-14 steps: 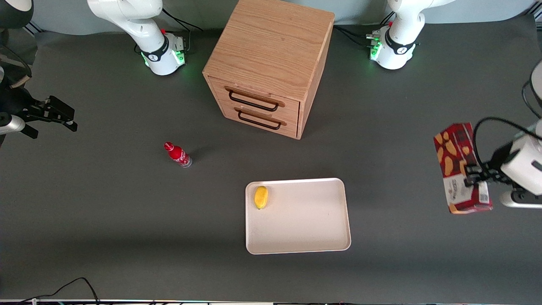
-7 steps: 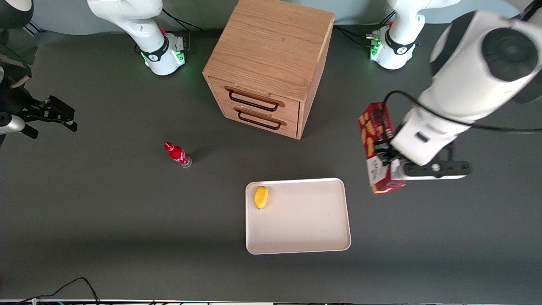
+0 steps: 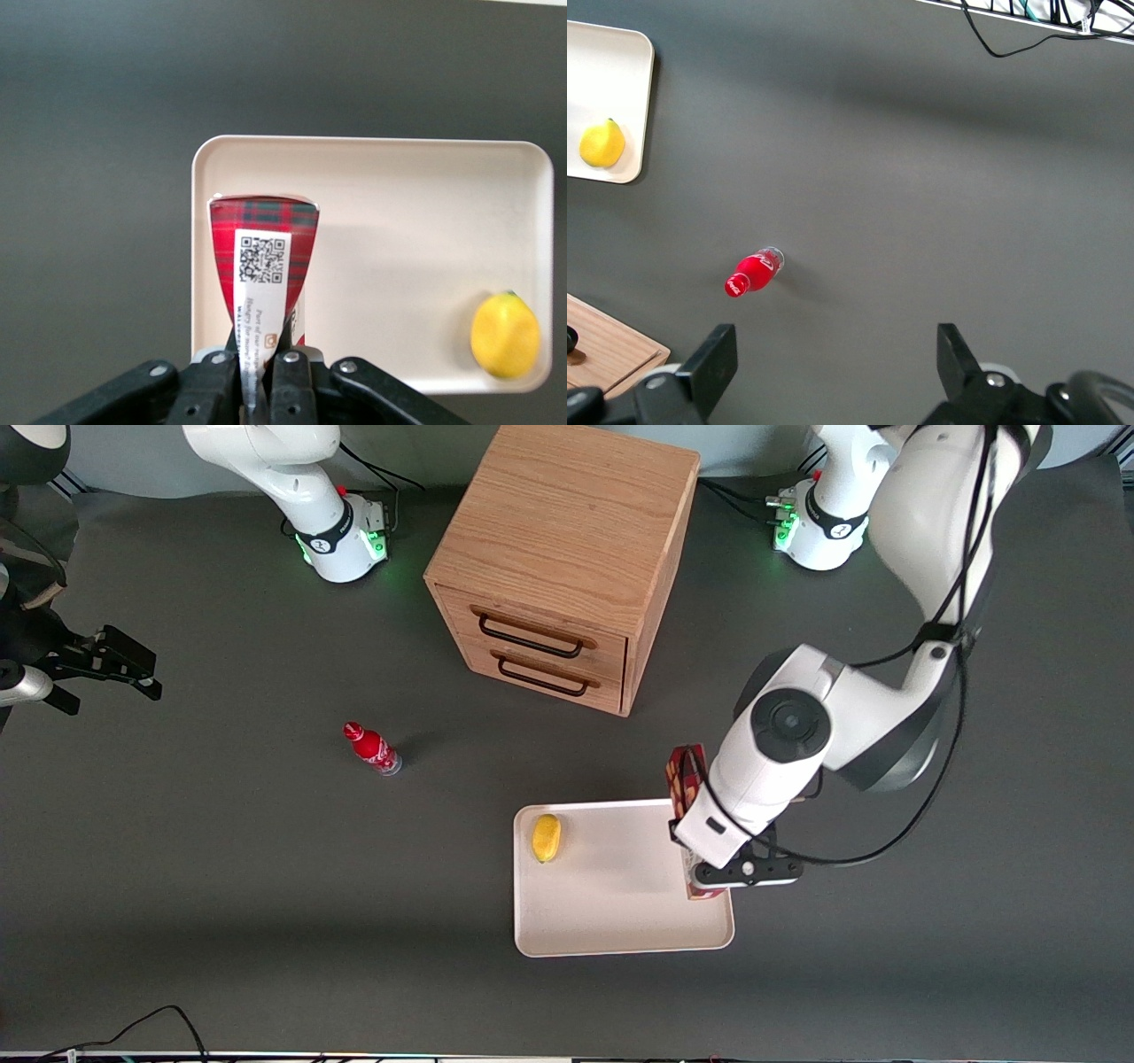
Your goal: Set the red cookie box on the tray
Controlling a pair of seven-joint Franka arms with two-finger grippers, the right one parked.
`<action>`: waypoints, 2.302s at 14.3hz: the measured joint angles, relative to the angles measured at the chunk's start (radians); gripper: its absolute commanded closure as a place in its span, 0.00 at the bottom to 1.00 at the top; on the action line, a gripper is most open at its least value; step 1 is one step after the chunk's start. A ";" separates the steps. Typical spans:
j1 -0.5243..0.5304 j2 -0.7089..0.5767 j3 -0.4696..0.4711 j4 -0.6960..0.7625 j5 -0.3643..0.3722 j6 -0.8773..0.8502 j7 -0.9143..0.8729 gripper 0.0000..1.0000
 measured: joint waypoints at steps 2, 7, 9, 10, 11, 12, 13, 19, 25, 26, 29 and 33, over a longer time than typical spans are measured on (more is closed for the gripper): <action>-0.004 0.057 0.019 0.001 0.041 0.077 -0.005 1.00; -0.079 0.147 0.169 0.003 0.056 0.263 -0.005 1.00; -0.092 0.164 0.187 0.005 0.057 0.285 -0.005 0.67; -0.093 0.165 0.190 0.008 0.057 0.285 -0.005 0.35; -0.093 0.165 0.193 0.012 0.057 0.285 -0.005 0.00; -0.093 0.165 0.195 0.014 0.058 0.285 -0.005 0.00; -0.093 0.165 0.196 0.016 0.061 0.285 -0.005 0.00; -0.071 0.115 0.186 0.060 0.045 0.168 -0.006 0.00; 0.145 -0.160 0.093 0.079 -0.178 -0.250 0.323 0.00; 0.192 -0.202 0.090 0.078 -0.213 -0.310 0.398 0.00; 0.299 -0.298 0.086 0.059 -0.250 -0.453 0.588 0.00; 0.420 -0.474 0.083 -0.082 -0.322 -0.490 0.771 0.00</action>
